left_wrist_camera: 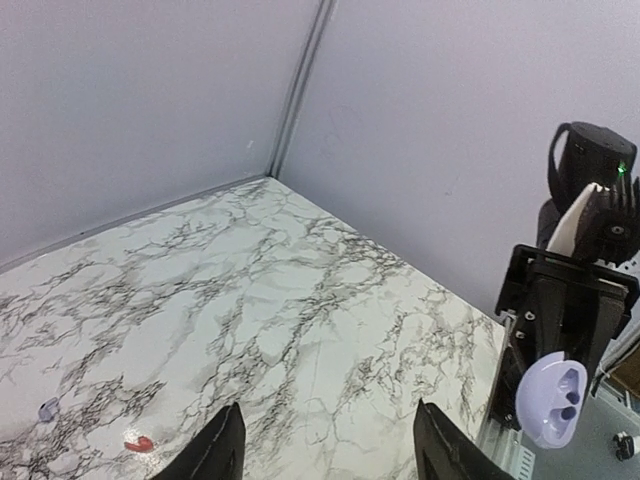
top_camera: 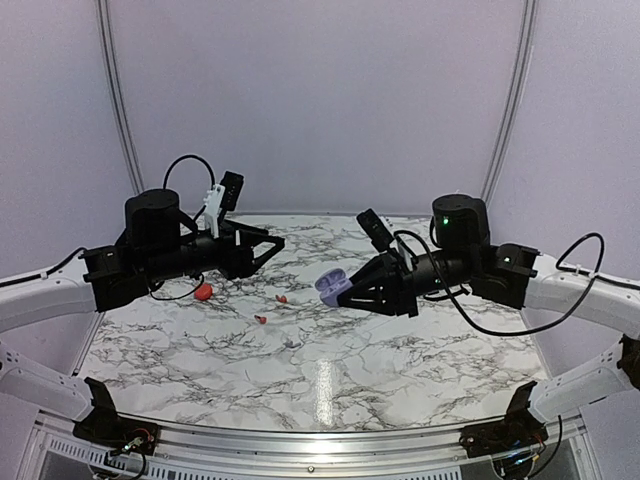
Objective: Insert the wireless bluetooth earbuds into the charging case
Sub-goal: Pick up the left earbud from the corner of the board.
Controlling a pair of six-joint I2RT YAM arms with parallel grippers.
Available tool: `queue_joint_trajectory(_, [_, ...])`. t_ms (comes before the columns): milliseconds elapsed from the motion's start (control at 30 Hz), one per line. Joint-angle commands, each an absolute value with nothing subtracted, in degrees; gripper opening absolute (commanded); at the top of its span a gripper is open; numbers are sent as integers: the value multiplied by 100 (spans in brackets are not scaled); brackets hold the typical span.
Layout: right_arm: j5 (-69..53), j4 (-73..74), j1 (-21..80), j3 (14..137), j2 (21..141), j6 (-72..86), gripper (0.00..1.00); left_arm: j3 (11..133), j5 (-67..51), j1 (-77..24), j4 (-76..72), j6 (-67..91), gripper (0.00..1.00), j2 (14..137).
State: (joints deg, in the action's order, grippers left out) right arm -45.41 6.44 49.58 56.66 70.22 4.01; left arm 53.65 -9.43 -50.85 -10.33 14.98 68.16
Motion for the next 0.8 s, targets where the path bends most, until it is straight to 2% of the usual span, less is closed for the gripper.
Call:
queue_joint_trajectory(0, [-4646, 55, 4553, 5408, 6627, 784, 3, 5045, -954, -4669, -1024, 2160, 61, 6687])
queue_joint_trajectory(200, [-4482, 146, 4026, 5099, 6435, 800, 3, 5331, -868, -4378, 583, 1788, 61, 7284])
queue_joint_trajectory(333, [-4312, 292, 3972, 4873, 6340, 738, 3, 5577, -1377, -4410, 1405, 1287, 52, 7881])
queue_joint_trajectory(600, [-4041, 135, 3969, 4483, 6161, 826, 3, 4868, -829, -4421, 393, 2304, 55, 7714])
queue_joint_trajectory(767, [-4068, 107, 3968, 4465, 6228, 802, 3, 5344, -808, -3945, 523, 2483, 55, 8076])
